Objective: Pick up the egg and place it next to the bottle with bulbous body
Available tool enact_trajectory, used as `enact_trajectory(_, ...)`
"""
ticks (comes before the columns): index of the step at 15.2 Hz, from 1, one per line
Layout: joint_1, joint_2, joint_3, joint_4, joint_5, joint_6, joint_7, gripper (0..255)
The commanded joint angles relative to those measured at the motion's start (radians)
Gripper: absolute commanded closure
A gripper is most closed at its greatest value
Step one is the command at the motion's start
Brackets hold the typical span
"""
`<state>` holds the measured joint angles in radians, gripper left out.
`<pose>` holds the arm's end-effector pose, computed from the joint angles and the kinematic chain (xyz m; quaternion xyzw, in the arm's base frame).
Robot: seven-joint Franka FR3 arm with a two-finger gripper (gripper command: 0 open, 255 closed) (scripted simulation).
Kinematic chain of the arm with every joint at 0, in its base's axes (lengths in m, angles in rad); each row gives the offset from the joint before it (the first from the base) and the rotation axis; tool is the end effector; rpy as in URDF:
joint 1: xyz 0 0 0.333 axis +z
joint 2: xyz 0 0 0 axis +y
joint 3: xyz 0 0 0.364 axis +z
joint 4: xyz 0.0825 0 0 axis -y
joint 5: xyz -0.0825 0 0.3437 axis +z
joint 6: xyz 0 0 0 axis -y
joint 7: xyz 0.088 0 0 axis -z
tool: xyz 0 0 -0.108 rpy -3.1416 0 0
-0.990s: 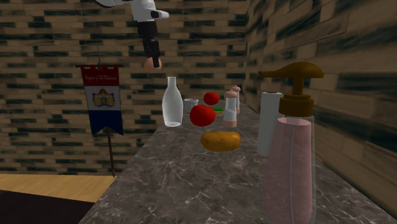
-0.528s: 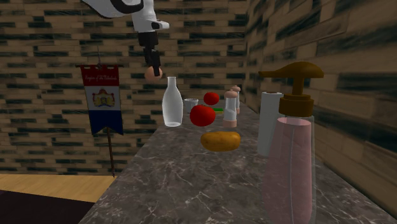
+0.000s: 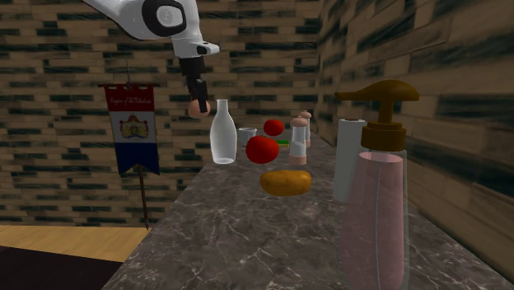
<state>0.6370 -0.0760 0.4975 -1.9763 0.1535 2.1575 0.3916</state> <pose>0.2071 0.4790 0.5823 -0.9347 -0.3291 -0.0546 0.1222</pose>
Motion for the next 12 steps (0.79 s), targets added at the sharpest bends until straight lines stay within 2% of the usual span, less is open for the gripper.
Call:
enact_trajectory(1, 0.000, 0.005, 0.001, -0.019, -0.001, 0.025, -0.002, 255)
enact_trajectory(12, 0.005, 0.050, 0.009, -0.124, -0.014, 0.171, -0.002, 255)
